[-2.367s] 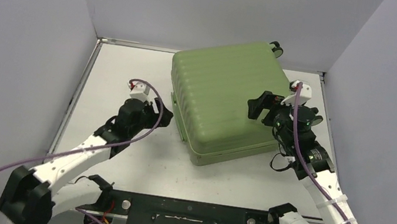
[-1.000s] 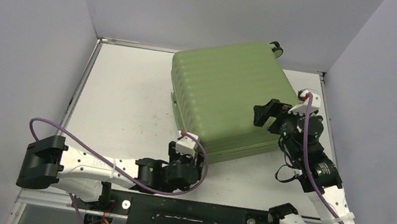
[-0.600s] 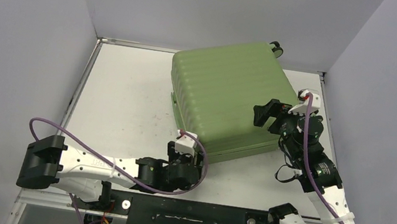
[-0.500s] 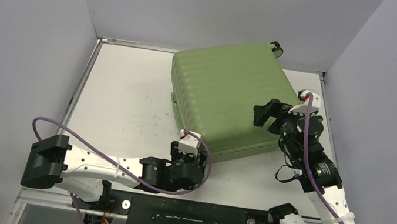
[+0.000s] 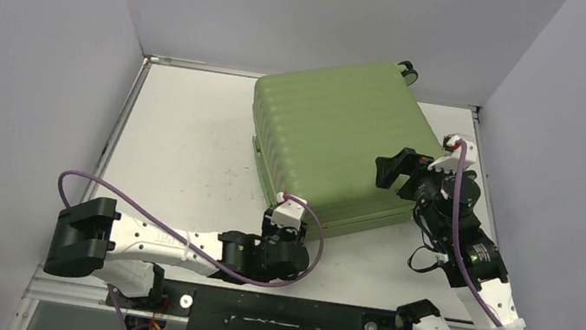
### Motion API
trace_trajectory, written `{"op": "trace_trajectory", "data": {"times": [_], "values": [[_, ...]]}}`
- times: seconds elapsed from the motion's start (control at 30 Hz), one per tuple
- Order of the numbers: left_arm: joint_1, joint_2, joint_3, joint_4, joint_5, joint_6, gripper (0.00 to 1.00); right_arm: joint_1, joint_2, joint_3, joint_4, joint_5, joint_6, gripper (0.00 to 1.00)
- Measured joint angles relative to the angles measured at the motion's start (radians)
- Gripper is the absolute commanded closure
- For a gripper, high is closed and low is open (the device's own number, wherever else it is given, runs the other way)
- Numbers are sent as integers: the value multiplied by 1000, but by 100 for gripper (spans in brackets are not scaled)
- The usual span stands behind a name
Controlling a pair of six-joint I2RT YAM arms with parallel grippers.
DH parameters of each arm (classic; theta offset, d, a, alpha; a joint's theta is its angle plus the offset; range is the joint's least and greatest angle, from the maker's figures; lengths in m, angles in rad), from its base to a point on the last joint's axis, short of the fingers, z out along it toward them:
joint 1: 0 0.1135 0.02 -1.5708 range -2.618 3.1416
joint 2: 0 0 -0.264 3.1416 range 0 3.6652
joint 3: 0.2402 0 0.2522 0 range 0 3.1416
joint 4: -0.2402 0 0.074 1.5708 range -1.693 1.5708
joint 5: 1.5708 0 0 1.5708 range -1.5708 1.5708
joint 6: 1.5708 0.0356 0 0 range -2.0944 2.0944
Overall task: Pack the luggage
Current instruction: Zip the luggage at the center of the board.
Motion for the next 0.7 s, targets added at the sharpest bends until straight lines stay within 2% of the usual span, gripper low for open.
{"op": "trace_trajectory", "data": {"times": [0.47, 0.7], "values": [[5, 11, 4, -16, 12, 3, 79, 0, -3, -10, -3, 0, 5, 3], [8, 24, 3, -6, 38, 3, 86, 0, -3, -15, -3, 0, 10, 3]]}}
